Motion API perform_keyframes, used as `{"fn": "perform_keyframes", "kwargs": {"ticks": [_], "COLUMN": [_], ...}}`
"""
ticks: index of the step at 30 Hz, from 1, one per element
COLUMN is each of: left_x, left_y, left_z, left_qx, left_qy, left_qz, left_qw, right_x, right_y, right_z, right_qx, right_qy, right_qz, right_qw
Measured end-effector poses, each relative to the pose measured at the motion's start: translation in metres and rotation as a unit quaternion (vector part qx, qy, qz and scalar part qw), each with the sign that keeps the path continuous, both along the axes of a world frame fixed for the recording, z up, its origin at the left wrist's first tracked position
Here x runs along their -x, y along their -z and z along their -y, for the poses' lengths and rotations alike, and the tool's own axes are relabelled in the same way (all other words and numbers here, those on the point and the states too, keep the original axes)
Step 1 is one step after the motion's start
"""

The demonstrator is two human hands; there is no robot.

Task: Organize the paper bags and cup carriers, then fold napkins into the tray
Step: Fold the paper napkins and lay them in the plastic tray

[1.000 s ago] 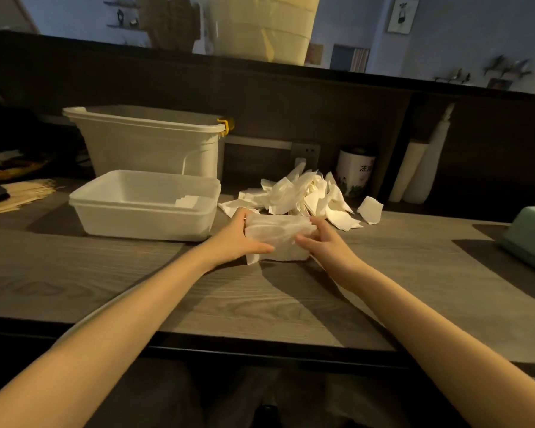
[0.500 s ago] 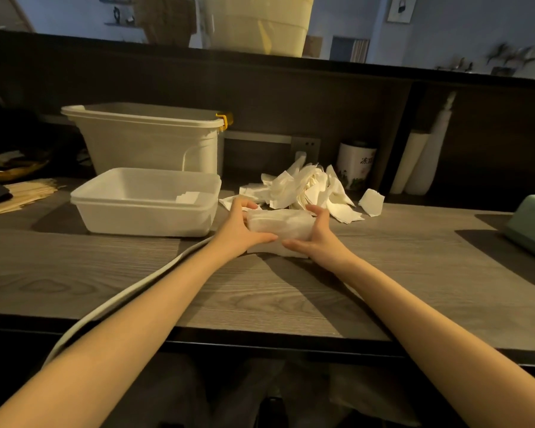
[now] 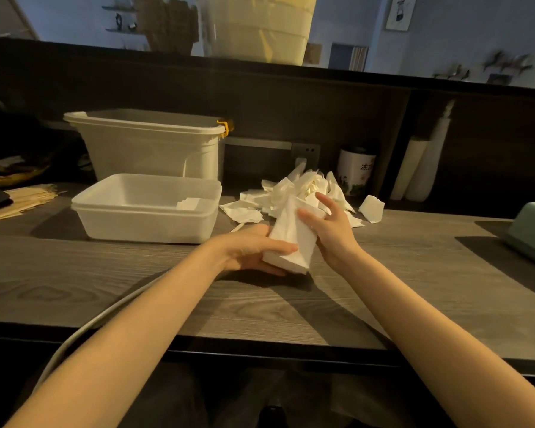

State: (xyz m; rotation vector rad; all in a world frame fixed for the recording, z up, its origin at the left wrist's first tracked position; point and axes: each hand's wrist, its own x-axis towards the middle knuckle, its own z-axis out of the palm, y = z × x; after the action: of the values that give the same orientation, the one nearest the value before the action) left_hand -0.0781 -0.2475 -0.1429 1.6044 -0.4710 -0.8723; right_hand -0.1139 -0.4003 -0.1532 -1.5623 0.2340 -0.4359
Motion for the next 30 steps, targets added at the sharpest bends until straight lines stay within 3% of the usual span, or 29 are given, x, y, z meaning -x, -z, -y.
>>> {"fn": "perform_keyframes", "kwargs": {"ticks": [4, 8, 13, 19, 24, 30], "left_x": [0.006, 0.008, 0.01, -0.009, -0.034, -0.071], "left_y": [-0.005, -0.004, -0.008, -0.027, -0.049, -0.067], "left_z": [0.012, 0.019, 0.022, 0.006, -0.036, -0.097], "left_qx": [0.071, 0.1, 0.107, 0.071, 0.036, -0.032], "left_qy": [-0.063, -0.144, -0.184, -0.291, -0.324, -0.323], "left_qz": [-0.058, -0.023, 0.018, 0.128, 0.21, 0.211], "left_qw": [0.994, 0.984, 0.977, 0.946, 0.922, 0.922], "right_x": [-0.003, -0.002, -0.001, -0.021, -0.051, -0.09], "right_y": [-0.008, -0.01, -0.007, -0.033, -0.055, -0.068], "right_z": [-0.005, -0.005, -0.019, -0.052, -0.085, -0.127], "right_qx": [0.045, 0.004, 0.073, 0.125, 0.159, 0.13], "right_qy": [0.024, -0.026, -0.034, -0.027, -0.071, -0.134], "right_qz": [0.019, -0.04, -0.062, 0.009, 0.042, 0.062], "right_qw": [0.999, 0.999, 0.995, 0.992, 0.984, 0.98]}}
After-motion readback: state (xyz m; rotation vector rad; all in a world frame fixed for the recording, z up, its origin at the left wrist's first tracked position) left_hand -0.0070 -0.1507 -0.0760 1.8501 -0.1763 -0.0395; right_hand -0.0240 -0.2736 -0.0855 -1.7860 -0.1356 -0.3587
